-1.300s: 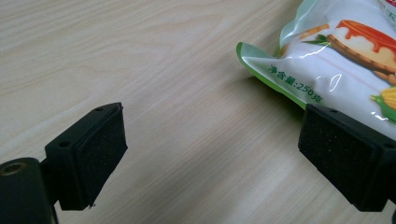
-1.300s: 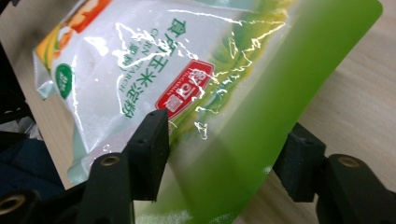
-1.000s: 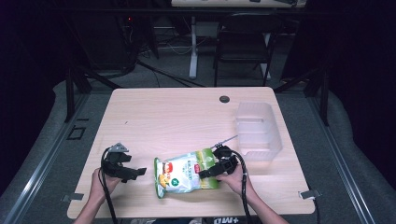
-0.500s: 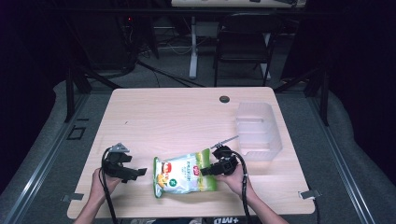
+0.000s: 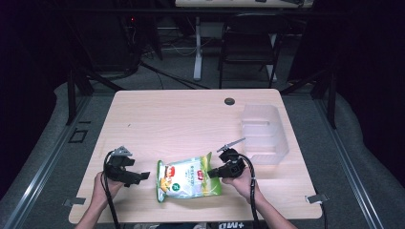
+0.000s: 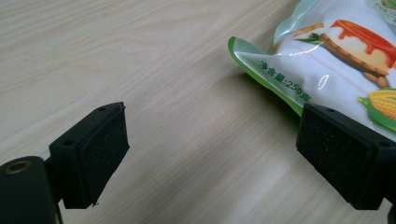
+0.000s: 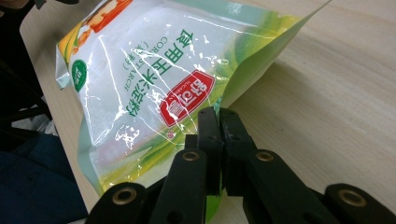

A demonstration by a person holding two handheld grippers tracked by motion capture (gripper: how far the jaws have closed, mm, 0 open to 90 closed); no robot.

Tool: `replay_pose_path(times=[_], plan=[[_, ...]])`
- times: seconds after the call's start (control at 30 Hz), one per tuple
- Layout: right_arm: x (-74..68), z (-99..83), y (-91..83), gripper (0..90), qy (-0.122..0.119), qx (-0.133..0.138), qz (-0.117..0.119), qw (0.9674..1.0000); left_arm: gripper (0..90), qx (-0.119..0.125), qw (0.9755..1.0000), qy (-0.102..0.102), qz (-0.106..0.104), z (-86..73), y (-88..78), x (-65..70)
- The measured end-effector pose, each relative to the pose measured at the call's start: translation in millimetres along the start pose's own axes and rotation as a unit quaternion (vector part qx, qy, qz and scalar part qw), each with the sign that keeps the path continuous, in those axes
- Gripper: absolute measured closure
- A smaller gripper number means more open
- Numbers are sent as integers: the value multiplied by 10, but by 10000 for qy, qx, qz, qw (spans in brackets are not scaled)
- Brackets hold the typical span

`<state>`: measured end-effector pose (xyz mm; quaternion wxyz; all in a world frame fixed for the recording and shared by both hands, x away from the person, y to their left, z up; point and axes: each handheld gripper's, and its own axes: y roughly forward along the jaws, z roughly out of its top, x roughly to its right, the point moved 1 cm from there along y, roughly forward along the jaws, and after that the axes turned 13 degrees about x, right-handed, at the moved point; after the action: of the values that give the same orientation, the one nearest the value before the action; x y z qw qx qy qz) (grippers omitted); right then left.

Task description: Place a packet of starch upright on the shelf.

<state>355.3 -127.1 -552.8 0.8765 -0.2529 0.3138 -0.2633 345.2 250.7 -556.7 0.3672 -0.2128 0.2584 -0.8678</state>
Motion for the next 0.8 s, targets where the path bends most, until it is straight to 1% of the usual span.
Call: replay_pose_path(times=[0.1, 0.13, 0.17, 0.2, 0.23, 0.27, 0.3, 0.33, 0.37, 0.4, 0.43, 0.47, 0.53, 0.6, 0.63, 0.67, 0.7, 0.73, 0.77, 0.8], plan=[[2, 0, -1, 883, -3, 16, -17, 10000, 94, 9, 10000, -2, 0, -1, 0, -2], [1, -15, 21, 834, 8, 29, -60, 10000, 94, 23, 10000, -6, 3, -1, 2, -1], [1, -15, 21, 834, 8, 29, -60, 10000, 94, 23, 10000, -6, 3, -1, 2, -1], [12, -33, 51, 725, 65, 5, -79, 9999, 94, 14, 10000, -5, 12, 0, 3, 3], [20, -40, 64, 715, 138, 6, -58, 9999, 94, 14, 10000, 1, 9, 0, 3, 4], [47, -52, 80, 653, 213, -3, 12, 9998, 94, 31, 10000, 31, 33, 3, 0, 6], [66, -56, 85, 616, 287, -20, 52, 9996, 94, 31, 10000, 31, 33, 3, 0, 6], [66, -56, 85, 616, 287, -20, 52, 9996, 94, 52, 10000, 30, 30, 4, -3, 4], [86, -72, 99, 611, 470, 70, 77, 9988, 94, 54, 10000, 30, 47, 5, -5, 1], [120, -83, 108, 606, 635, 82, 141, 9978, 95, 47, 10000, 28, 27, 3, -2, -1], [134, -79, 101, 610, 606, -16, 158, 9980, 95, 42, 10000, 12, 24, 2, -1, 2], [133, -85, 110, 620, 679, 22, 167, 9975, 96, 42, 10000, 12, 24, 2, -1, 2], [138, -92, 115, 658, 763, 63, 295, 9966, 96, 33, 10000, 37, 29, 4, -1, 4], [147, -98, 112, 704, 880, 131, 452, 9950, 96, 37, 10000, 36, 24, 4, -1, 3], [147, -98, 112, 704, 880, 131, 452, 9950, 96, 37, 10000, 36, 24, 4, -1, 3], [147, -96, 106, 736, 874, 161, 539, 9946, 97, 31, 10000, 14, 19, 3, 0, 4], [144, -95, 104, 758, 857, 198, 551, 9946, 97, 25, 10000, 17, 22, 3, 1, 4], [134, -88, 98, 805, 785, 176, 531, 9953, 97, 26, 10000, 16, 20, 3, 2, 4], [115, -83, 95, 832, 717, 178, 520, 9959, 97, 19, 10000, 16, 7, 3, 3, 4], [115, -83, 95, 832, 717, 178, 520, 9959, 97, 19, 10000, 16, 7, 3, 3, 4]])
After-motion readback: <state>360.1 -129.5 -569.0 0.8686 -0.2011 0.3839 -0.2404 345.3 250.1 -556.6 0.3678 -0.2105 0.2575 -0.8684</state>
